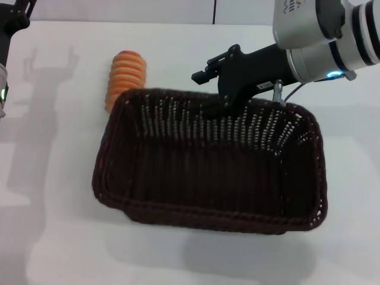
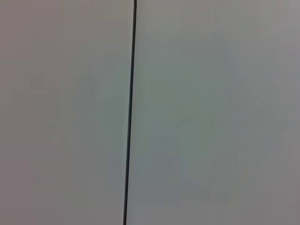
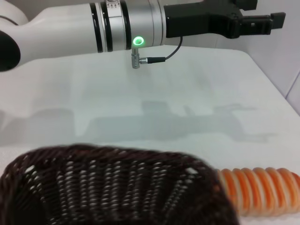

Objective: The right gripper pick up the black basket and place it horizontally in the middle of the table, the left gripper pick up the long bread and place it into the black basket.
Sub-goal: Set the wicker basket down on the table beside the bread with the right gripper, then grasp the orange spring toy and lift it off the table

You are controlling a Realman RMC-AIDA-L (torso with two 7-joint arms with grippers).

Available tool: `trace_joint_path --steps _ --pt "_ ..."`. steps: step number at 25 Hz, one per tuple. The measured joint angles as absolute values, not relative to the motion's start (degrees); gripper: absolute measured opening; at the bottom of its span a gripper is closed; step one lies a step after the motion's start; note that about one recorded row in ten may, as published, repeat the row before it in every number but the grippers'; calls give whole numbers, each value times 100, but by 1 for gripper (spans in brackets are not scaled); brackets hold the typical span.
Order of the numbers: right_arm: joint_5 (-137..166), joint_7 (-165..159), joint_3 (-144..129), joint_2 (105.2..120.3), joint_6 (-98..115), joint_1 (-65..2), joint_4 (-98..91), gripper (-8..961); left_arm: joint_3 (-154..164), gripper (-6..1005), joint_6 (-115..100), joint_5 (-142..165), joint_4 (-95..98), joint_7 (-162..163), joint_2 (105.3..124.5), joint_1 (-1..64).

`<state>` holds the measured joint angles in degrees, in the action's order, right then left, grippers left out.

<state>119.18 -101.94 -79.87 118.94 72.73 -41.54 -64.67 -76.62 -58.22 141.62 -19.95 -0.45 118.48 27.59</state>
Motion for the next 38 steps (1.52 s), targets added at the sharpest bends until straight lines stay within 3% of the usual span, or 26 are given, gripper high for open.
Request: trace_joint_path --steps 8,10,15,24,31,38 --pt "11923 -10065 -8014 11899 6824 -4021 -6613 566 -7674 860 -5822 14158 -1995 -49 11847 2740" --pt "11905 -10045 -8040 11906 6539 -3895 -6752 777 -7683 861 -5822 14158 -1995 -55 11847 2739" --pt "11859 -9983 -8423 11922 5228 -3360 -7332 837 -7732 861 -5846 14159 -1995 -42 11842 2734" --pt "11711 -10013 -9682 11935 1710 -2132 -8042 836 -7735 861 -5836 14159 -1995 -74 11838 2746" --pt "11677 -10410 -10657 11929 -1590 -1450 -7395 837 -7735 861 -5835 14165 -1995 -82 11828 2740" --pt "12096 -13177 -11337 11912 -4125 -636 -6470 838 -7744 861 -5861 14204 -1976 -111 11811 2784"
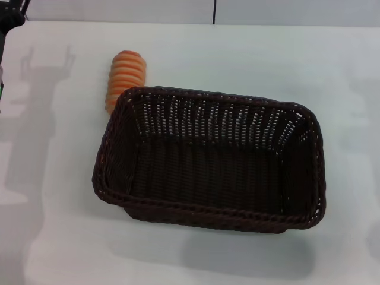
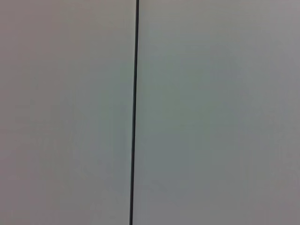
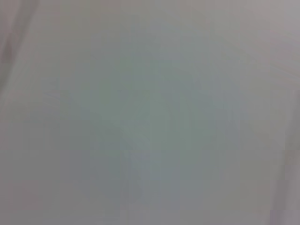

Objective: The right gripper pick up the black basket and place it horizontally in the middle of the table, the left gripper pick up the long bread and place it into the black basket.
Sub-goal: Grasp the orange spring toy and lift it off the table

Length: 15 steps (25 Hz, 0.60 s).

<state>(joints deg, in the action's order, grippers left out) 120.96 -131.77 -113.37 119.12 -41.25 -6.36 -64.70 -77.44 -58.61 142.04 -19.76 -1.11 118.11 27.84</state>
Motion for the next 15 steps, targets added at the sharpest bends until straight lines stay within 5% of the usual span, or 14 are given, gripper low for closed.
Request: trace_joint_path --steps 7,11,15 --pt "12118 -14772 -11863 11918 -5519 -67 -5488 838 -7758 861 -5160 14740 -2615 -2 11624 2688" --pt "12083 -15013 -11951 11921 -5599 191 -5361 837 -7786 861 -3443 15057 -4167 23 11321 2322" --pt "12075 -15023 -11963 11923 -5616 321 -5305 836 -8169 862 -1143 15589 -5943 -1 11211 1974"
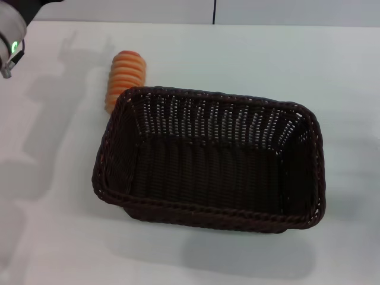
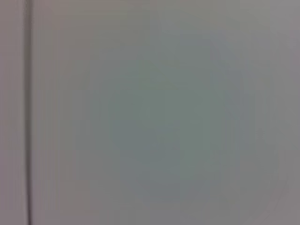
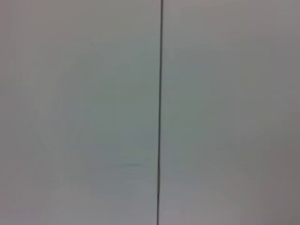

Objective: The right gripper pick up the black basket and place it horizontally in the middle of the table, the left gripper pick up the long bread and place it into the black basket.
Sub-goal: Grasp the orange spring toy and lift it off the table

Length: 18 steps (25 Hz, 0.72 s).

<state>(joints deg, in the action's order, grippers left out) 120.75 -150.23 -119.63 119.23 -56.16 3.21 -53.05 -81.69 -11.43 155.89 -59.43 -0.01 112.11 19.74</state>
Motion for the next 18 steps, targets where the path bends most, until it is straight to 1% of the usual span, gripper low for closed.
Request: trace_joint_path --steps 3,5,6,9,10,11,15,18 --pt "12075 -15027 -11943 11925 -5617 372 -5285 835 -8431 862 723 15950 -6895 -117 11260 1968" --pt "12075 -15032 -11923 11921 -5607 390 -5270 835 -8563 862 1784 16014 -7333 -383 11354 2095" --pt "12075 -15034 -11919 11916 -5603 392 -5266 836 -8647 862 2224 16010 -7497 -545 11431 2176" --pt "12075 -15035 -11909 11907 -5593 375 -5237 836 -9081 862 3690 15992 -7761 -1149 11753 2596" --pt "12075 -15034 -11904 11903 -5593 373 -5225 836 -9164 862 4032 15979 -7761 -1260 11808 2742" --pt "12075 -15029 -11900 11904 -5602 381 -5220 836 -9197 862 4255 15963 -7740 -1318 11837 2848" --pt "12057 -15033 -11808 11923 -5644 472 -5164 837 -9139 862 4751 15912 -7282 -1306 11837 3379" --pt "12022 -15053 -11792 11927 -5648 494 -5091 836 -9142 862 4749 15912 -7055 -1304 11839 3525"
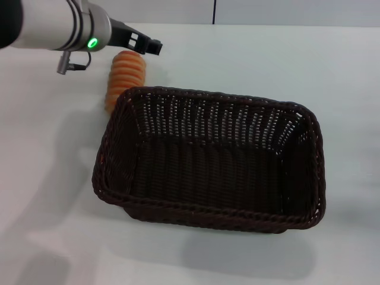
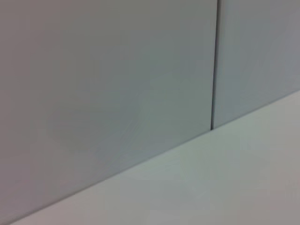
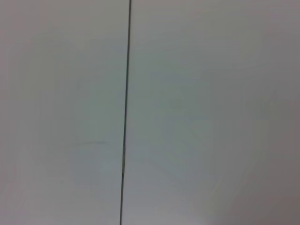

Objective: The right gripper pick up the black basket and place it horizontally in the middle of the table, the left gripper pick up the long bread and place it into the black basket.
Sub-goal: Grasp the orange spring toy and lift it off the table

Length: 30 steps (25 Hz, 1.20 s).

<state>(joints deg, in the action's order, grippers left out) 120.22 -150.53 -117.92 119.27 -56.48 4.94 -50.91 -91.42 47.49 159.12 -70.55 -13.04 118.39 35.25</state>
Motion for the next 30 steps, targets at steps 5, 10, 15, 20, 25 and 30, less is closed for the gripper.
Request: trace_joint_path --steps 5,10,15,20,25,30 --pt "11939 -15063 -11819 11924 -5652 518 -5051 836 -9168 861 4571 15947 -6256 -1242 11848 3998" --pt "11933 -15066 -11822 11915 -5655 539 -5028 835 -9195 861 4147 15986 -5560 -1193 11849 4297" --pt "11933 -15068 -11809 11913 -5658 557 -5027 836 -9312 862 4078 16099 -4874 -971 11835 4625" --pt "11933 -15070 -11804 11908 -5647 562 -5026 837 -9326 862 4113 16123 -4763 -923 11829 4655" --pt "11933 -15072 -11792 11909 -5621 558 -4993 836 -9370 862 4129 16227 -4567 -780 11829 4682" --pt "11933 -15073 -11794 11904 -5598 530 -4963 836 -9396 861 4110 16267 -4389 -771 11830 4724"
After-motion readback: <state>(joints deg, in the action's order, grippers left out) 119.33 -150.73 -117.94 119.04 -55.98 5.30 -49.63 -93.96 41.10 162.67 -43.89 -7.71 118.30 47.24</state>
